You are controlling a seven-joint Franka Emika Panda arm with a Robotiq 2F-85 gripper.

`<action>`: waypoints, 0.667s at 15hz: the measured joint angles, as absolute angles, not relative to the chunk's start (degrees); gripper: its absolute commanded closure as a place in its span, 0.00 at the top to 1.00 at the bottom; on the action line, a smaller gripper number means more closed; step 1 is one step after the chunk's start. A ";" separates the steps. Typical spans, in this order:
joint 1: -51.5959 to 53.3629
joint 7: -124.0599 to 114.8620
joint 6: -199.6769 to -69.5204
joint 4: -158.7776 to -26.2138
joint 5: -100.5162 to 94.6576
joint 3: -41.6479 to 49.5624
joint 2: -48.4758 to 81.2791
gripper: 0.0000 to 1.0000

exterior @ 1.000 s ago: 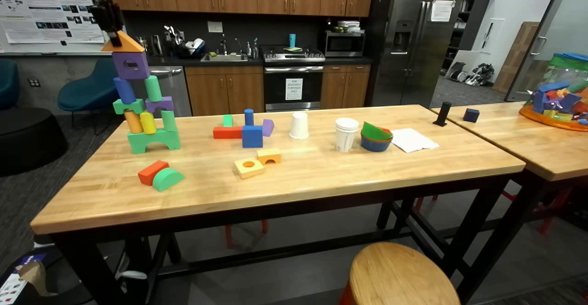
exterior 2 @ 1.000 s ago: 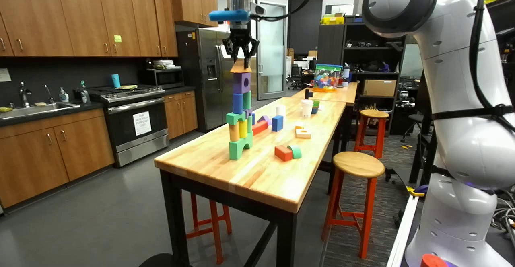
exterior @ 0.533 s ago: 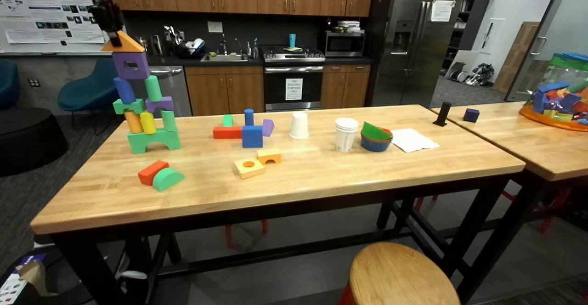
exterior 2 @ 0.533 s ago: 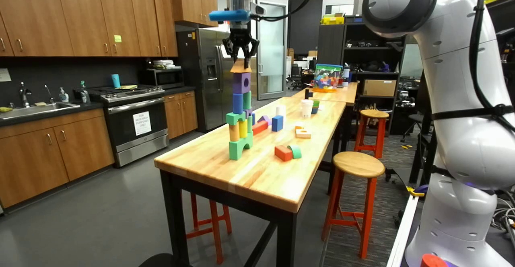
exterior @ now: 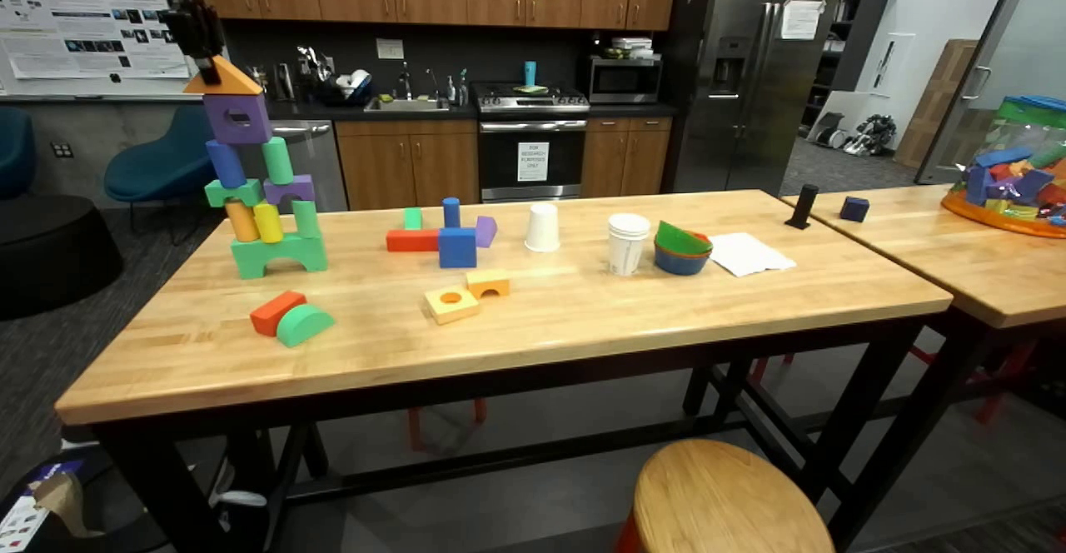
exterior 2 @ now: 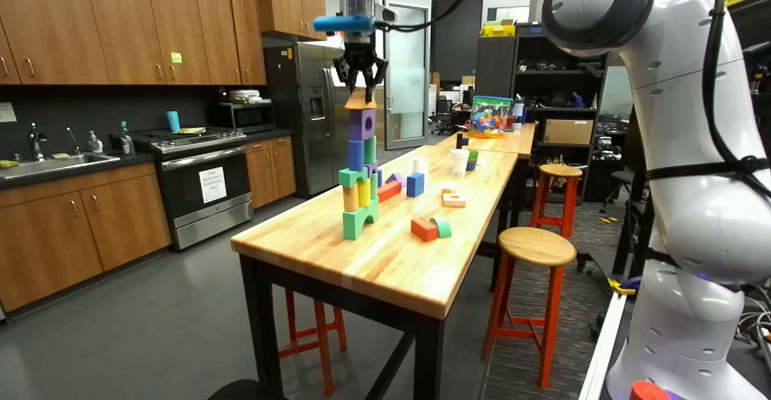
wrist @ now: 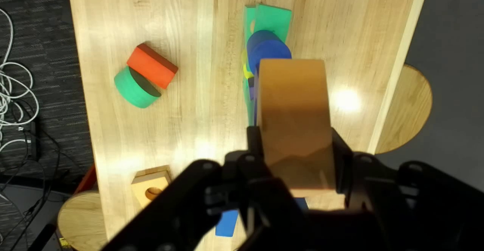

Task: Put the triangular block on top of the stack

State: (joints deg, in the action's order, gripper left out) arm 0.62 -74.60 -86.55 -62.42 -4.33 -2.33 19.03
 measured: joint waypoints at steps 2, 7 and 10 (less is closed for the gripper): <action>0.62 -74.60 -86.55 -62.42 -4.33 -2.33 19.03 0.41; 0.62 -74.60 -86.55 -62.42 -4.33 -2.33 19.04 0.41; 0.62 -74.60 -86.55 -62.43 -4.33 -2.33 19.08 0.71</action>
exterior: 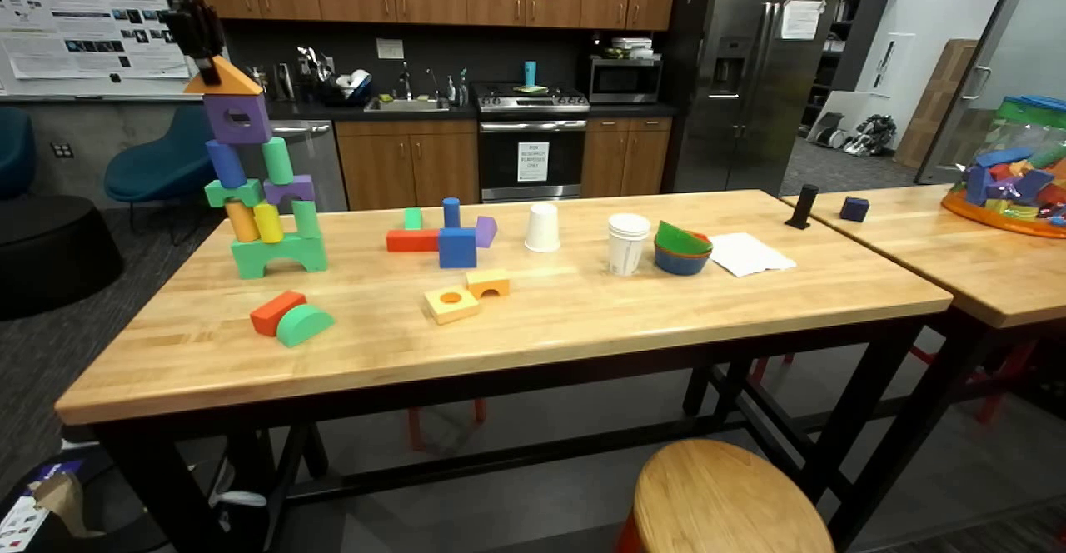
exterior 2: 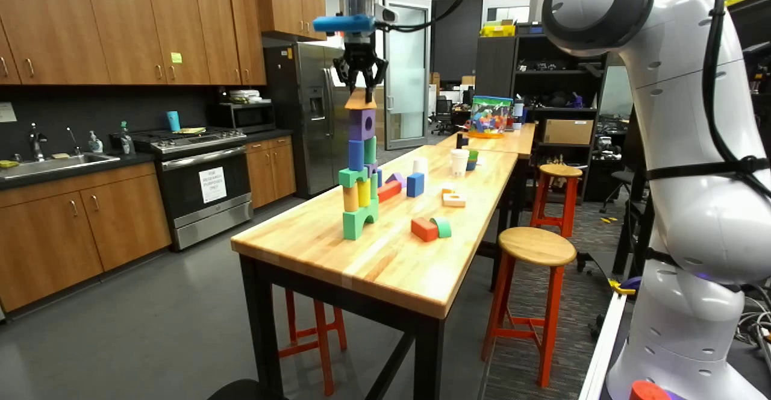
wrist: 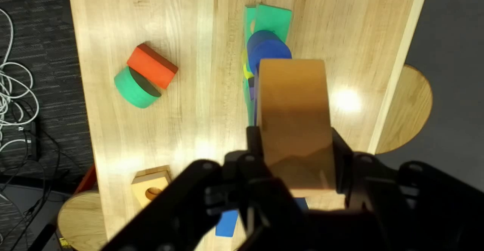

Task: Put the triangular block on top of the stack

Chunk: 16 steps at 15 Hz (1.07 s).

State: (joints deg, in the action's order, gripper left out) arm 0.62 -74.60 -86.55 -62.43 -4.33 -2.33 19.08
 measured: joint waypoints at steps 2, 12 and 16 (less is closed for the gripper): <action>0.76 -74.48 -86.58 -62.36 -4.53 -2.33 19.13 0.84; 1.24 -74.48 -86.58 -61.67 -4.67 -2.34 19.15 0.96; 1.11 -74.18 -86.48 -61.68 -3.84 -2.35 19.37 1.00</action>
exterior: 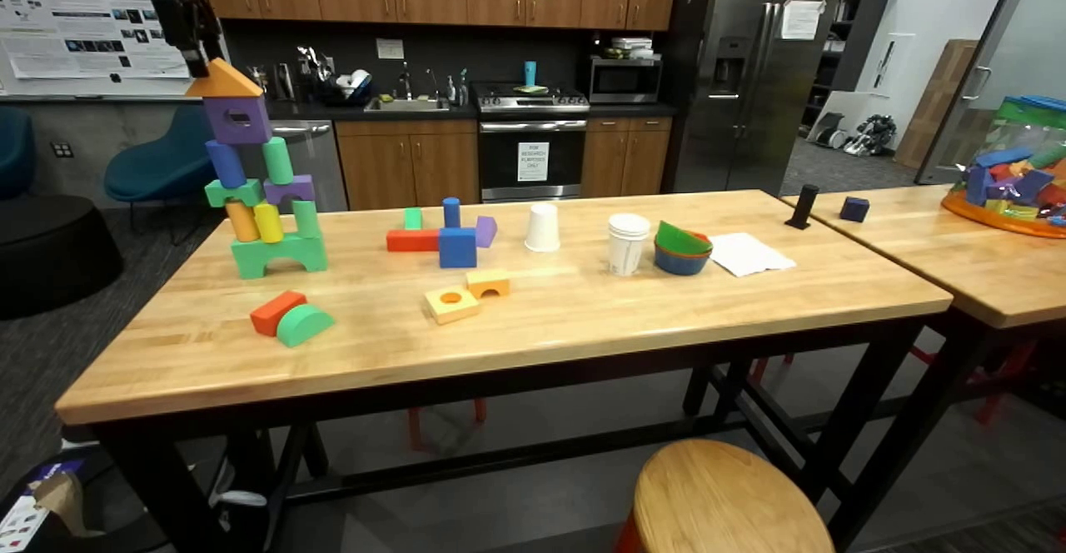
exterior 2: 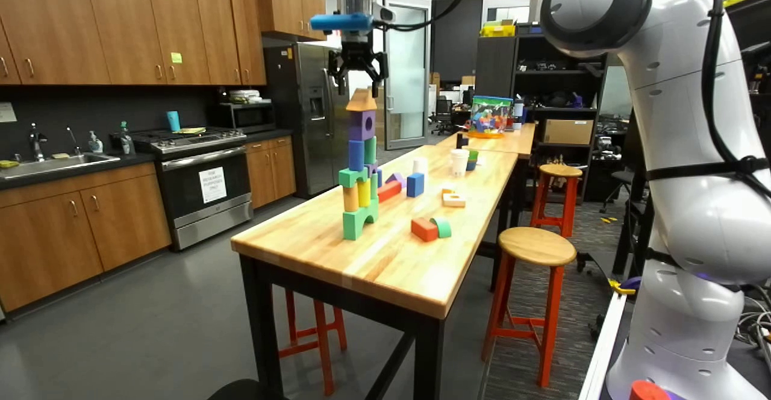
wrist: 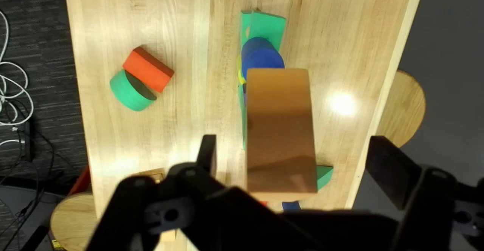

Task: Put the triangular block on top of the stack

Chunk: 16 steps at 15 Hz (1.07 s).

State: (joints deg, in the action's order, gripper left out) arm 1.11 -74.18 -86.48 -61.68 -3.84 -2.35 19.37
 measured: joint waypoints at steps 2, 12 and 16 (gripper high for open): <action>1.08 -73.07 -85.87 -61.09 -3.33 -2.36 19.37 1.00; 1.14 -49.44 -72.32 -50.11 -4.46 -3.05 18.46 1.00; 1.11 -36.13 -71.32 -49.45 -4.56 -3.19 18.16 1.00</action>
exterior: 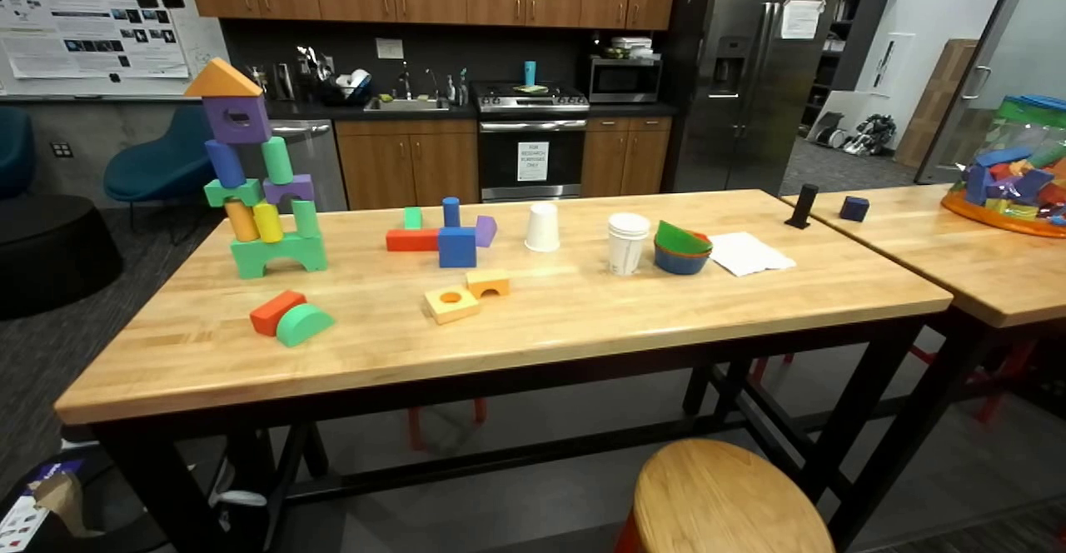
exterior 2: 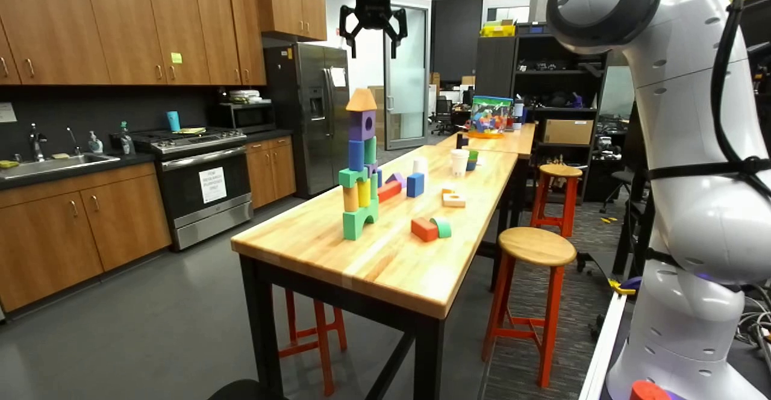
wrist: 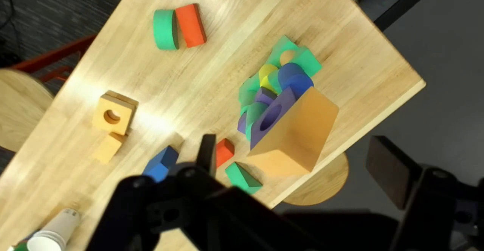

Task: Put the triangular block on top of the stack

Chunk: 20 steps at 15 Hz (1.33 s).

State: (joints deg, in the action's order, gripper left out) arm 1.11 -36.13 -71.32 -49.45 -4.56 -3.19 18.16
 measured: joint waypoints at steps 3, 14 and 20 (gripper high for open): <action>1.10 -32.63 -71.34 -49.49 -4.56 -3.22 18.20 1.00; 3.14 -16.65 -71.41 -50.39 -9.39 -4.44 18.67 1.00; 2.81 1.89 -71.31 -52.23 -9.33 -5.51 17.51 1.00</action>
